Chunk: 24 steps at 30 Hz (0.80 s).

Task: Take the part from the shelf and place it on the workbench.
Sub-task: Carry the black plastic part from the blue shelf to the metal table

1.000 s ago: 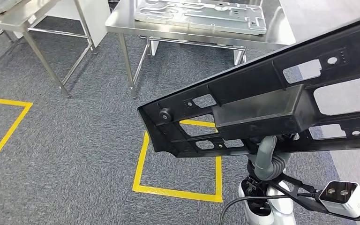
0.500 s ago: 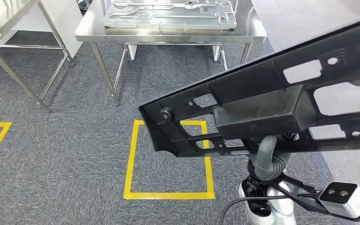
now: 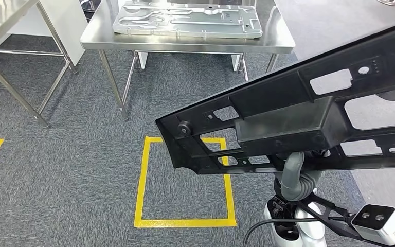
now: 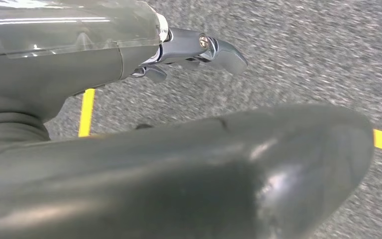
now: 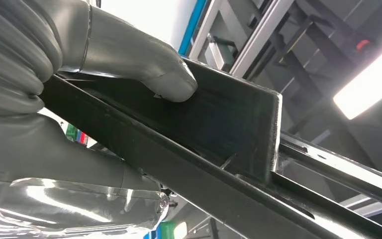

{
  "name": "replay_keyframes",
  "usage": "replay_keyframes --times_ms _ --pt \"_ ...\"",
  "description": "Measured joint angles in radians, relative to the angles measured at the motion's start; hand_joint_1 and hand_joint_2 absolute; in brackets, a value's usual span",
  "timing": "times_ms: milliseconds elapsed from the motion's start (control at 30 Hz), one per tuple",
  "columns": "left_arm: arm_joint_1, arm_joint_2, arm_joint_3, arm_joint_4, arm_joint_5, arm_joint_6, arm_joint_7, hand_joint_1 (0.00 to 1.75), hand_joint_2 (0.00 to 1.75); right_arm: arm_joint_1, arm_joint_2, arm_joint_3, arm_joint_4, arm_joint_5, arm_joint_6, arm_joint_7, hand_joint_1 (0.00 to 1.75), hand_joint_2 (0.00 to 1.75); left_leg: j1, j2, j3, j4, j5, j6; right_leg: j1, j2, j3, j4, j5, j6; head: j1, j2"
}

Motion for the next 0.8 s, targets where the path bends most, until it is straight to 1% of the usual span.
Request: replay_keyframes --times_ms 33,67,100,133,167,200,233,267,300,333,367,400,433,467,500,533,567,600,633,667,700,733,767,800 --pt "0.0 0.0 0.0 0.0 0.0 0.0 0.0 0.0 0.0 0.001 0.0 -0.001 0.0 0.0 0.001 0.0 1.75 1.75 0.0 0.001 0.014 -0.001 -0.012 -0.004 0.004 -0.005 0.014 -0.057 0.047 -0.005 0.0 0.0" --pt "-0.001 0.0 0.0 0.0 -0.001 0.0 0.0 0.0 0.0 0.001 0.0 -0.002 -0.001 -0.001 0.001 0.0 1.75 1.75 0.0 0.002 0.025 -0.006 -0.023 -0.01 0.009 -0.009 0.023 -0.098 0.081 -0.012 0.0 0.0" --pt "-0.001 0.0 0.0 0.0 -0.001 0.0 0.0 0.0 0.0 0.002 0.0 -0.002 -0.002 -0.001 0.002 0.0 1.75 1.75 -0.001 0.004 0.037 -0.014 -0.029 -0.016 0.013 -0.011 0.029 -0.119 0.102 -0.018 0.001 0.0" --pt "-0.002 0.0 0.001 0.0 -0.001 0.0 -0.001 0.0 0.0 0.002 0.0 -0.003 -0.003 -0.002 0.002 0.0 1.75 1.75 -0.002 0.005 0.049 -0.019 -0.027 -0.024 0.017 -0.01 0.034 -0.124 0.097 -0.025 0.002 0.0" --pt "-0.003 0.001 0.001 -0.001 -0.002 0.0 -0.002 0.0 0.0 0.002 0.0 -0.004 -0.005 -0.002 0.002 0.001 1.75 1.75 -0.002 0.006 0.054 -0.015 -0.018 -0.031 0.017 -0.006 0.049 -0.134 0.088 -0.034 0.003 0.0" --pt "-0.005 0.001 0.001 -0.001 -0.002 0.0 -0.002 0.0 0.0 0.002 0.0 -0.004 -0.007 -0.003 0.002 0.0 1.75 1.75 -0.001 0.006 0.049 0.013 -0.002 -0.036 0.015 -0.003 0.068 -0.143 0.081 -0.042 0.003 0.0" --pt "-0.007 0.001 0.001 -0.001 -0.002 0.0 -0.002 0.0 0.0 0.002 0.0 -0.005 -0.008 -0.004 0.002 0.0 1.75 1.75 -0.001 0.005 0.025 0.064 0.018 -0.04 0.014 -0.001 0.089 -0.151 0.071 -0.05 0.002 0.0" --pt "-0.008 0.001 0.001 -0.002 -0.002 0.0 -0.003 0.0 0.0 0.002 0.0 -0.005 -0.009 -0.004 0.002 0.0 1.75 1.75 0.0 0.004 -0.014 0.13 0.028 -0.041 0.013 0.0 0.111 -0.158 0.06 -0.057 0.002 0.0" --pt "-0.009 0.001 0.001 -0.002 -0.003 -0.001 -0.003 0.0 0.0 0.002 0.0 -0.005 -0.009 -0.003 0.003 0.0 1.75 1.75 0.001 0.003 -0.062 0.198 0.022 -0.042 0.013 0.002 0.13 -0.163 0.046 -0.062 0.002 0.0" --pt "-0.008 0.001 0.001 -0.002 -0.003 -0.001 -0.003 0.0 0.0 0.001 0.0 -0.005 -0.009 -0.003 0.003 0.0 1.75 1.75 0.0 0.003 -0.111 0.251 -0.006 -0.043 0.014 0.004 0.149 -0.166 0.031 -0.065 0.002 0.0" --pt "-0.006 0.002 0.002 -0.002 -0.003 -0.001 -0.003 0.0 0.0 0.001 0.0 -0.005 -0.009 -0.002 0.003 0.0 1.75 1.75 0.0 0.002 -0.153 0.282 -0.053 -0.044 0.016 0.007 0.17 -0.167 0.015 -0.066 0.002 0.0" --pt "-0.003 0.002 0.003 -0.002 -0.003 -0.001 -0.003 0.0 0.0 0.001 0.0 -0.005 -0.009 -0.002 0.003 0.0 1.75 1.75 0.0 0.002 -0.186 0.29 -0.106 -0.043 0.017 0.011 0.193 -0.168 -0.002 -0.067 0.002 0.0" --pt "0.001 0.002 0.004 -0.002 -0.004 -0.001 -0.003 0.0 0.0 0.001 0.0 -0.005 -0.008 -0.003 0.003 0.0 1.75 1.75 -0.001 0.002 -0.21 0.275 -0.146 -0.042 0.019 0.015 0.219 -0.169 -0.02 -0.067 0.002 0.0" --pt "0.004 0.002 0.005 -0.002 -0.004 -0.001 -0.003 0.0 0.0 0.001 0.0 -0.006 -0.007 -0.003 0.003 0.0 1.75 1.75 -0.002 0.002 -0.226 0.241 -0.153 -0.038 0.02 0.017 0.245 -0.169 -0.039 -0.066 0.002 0.0" --pt "0.007 0.002 0.006 -0.002 -0.005 -0.001 -0.003 0.0 0.0 0.001 0.0 -0.006 -0.006 -0.003 0.003 0.0 1.75 1.75 -0.005 0.001 -0.238 0.192 -0.106 -0.031 0.022 0.019 0.268 -0.17 -0.059 -0.066 0.002 0.0" --pt "0.011 0.003 0.008 -0.002 -0.005 0.0 -0.003 0.0 0.0 0.001 0.0 -0.006 -0.003 -0.003 0.003 0.0 1.75 1.75 -0.009 0.0 -0.248 0.135 -0.017 -0.023 0.024 0.021 0.289 -0.166 -0.077 -0.064 0.002 0.0" --pt "0.014 0.005 0.009 -0.002 -0.006 0.0 -0.003 0.0 0.0 0.001 0.0 -0.006 0.0 -0.003 0.003 0.0 1.75 1.75 -0.014 -0.003 -0.253 0.091 0.078 -0.015 0.026 0.025 0.305 -0.164 -0.097 -0.061 0.002 0.0" --pt "0.016 0.007 0.01 -0.002 -0.006 0.002 -0.003 0.0 0.0 0.0 0.0 -0.006 0.003 -0.003 0.003 0.001 1.75 1.75 -0.018 -0.005 -0.253 0.063 0.155 -0.008 0.026 0.029 0.318 -0.163 -0.114 -0.055 0.002 0.0" --pt "0.015 0.008 0.011 -0.002 -0.007 0.003 -0.003 0.0 0.0 -0.002 0.0 -0.006 0.005 -0.003 0.003 0.001 1.75 1.75 -0.023 -0.007 -0.251 0.052 0.19 -0.003 0.026 0.034 0.331 -0.164 -0.127 -0.048 0.002 0.0" --pt "0.01 0.009 0.011 -0.002 -0.008 0.004 -0.004 0.0 0.0 -0.006 0.0 -0.006 0.004 -0.003 0.002 0.001 1.75 1.75 -0.024 -0.008 -0.242 0.053 0.191 0.003 0.025 0.037 0.343 -0.17 -0.139 -0.041 0.002 0.0" --pt "0.003 0.009 0.012 -0.002 -0.008 0.005 -0.004 0.0 0.0 -0.01 0.0 -0.006 0.003 -0.003 0.002 0.001 1.75 1.75 -0.023 -0.008 -0.232 0.051 0.183 0.009 0.022 0.034 0.355 -0.174 -0.148 -0.034 0.002 0.0" --pt "-0.003 0.009 0.013 -0.002 -0.009 0.005 -0.005 0.0 0.0 -0.014 0.0 -0.006 0.001 -0.004 0.002 0.001 1.75 1.75 -0.022 -0.009 -0.221 0.045 0.175 0.015 0.021 0.028 0.357 -0.163 -0.159 -0.027 0.002 0.0" --pt "-0.007 0.009 0.014 -0.002 -0.009 0.005 -0.006 0.0 0.0 -0.017 0.0 -0.006 0.0 -0.004 0.003 0.0 1.75 1.75 -0.018 -0.01 -0.209 0.037 0.168 0.018 0.02 0.022 0.343 -0.131 -0.176 -0.02 0.002 0.0" --pt "-0.01 0.009 0.016 -0.003 -0.01 0.005 -0.007 0.0 0.0 -0.018 0.0 -0.006 -0.001 -0.004 0.003 0.0 1.75 1.75 -0.016 -0.01 -0.198 0.03 0.161 0.021 0.016 0.016 0.309 -0.073 -0.196 -0.014 0.002 0.0"
